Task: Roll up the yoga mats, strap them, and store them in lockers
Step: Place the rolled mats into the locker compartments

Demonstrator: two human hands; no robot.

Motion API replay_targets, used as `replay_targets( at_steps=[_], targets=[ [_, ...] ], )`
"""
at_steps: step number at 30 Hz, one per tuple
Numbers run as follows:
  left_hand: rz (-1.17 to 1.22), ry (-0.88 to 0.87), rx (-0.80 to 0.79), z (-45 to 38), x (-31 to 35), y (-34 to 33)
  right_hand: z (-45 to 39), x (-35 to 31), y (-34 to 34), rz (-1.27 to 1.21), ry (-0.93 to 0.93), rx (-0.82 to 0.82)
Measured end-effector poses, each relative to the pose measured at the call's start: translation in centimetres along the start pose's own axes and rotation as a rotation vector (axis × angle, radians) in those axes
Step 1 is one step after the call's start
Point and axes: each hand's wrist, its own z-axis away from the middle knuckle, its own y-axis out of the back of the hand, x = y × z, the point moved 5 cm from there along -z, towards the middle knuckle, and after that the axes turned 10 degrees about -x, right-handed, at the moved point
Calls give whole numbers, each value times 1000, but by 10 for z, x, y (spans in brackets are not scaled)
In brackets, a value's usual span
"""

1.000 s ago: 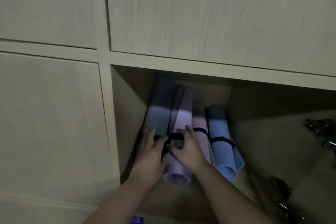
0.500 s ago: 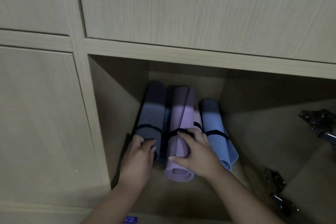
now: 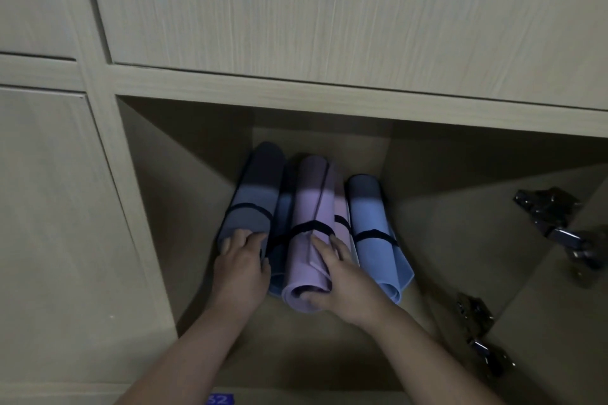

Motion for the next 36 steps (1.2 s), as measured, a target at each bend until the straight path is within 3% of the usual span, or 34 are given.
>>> replay_targets(
  at_steps=[7, 13, 20, 28, 36],
  targets=[
    [72, -50, 33, 14, 3, 4, -11, -3, -1, -21, 67, 141],
    [158, -89, -69, 22, 8, 4, -31, -26, 2, -80, 186, 198],
    [113, -163, -136, 32, 12, 0, -71, -17, 5, -205, 129, 59],
    [78, -45, -268, 52, 5, 1, -78, -22, 25, 8, 35, 9],
    [94, 35, -253, 75, 13, -7, -30, -13, 1, -133, 120, 128]
  ],
)
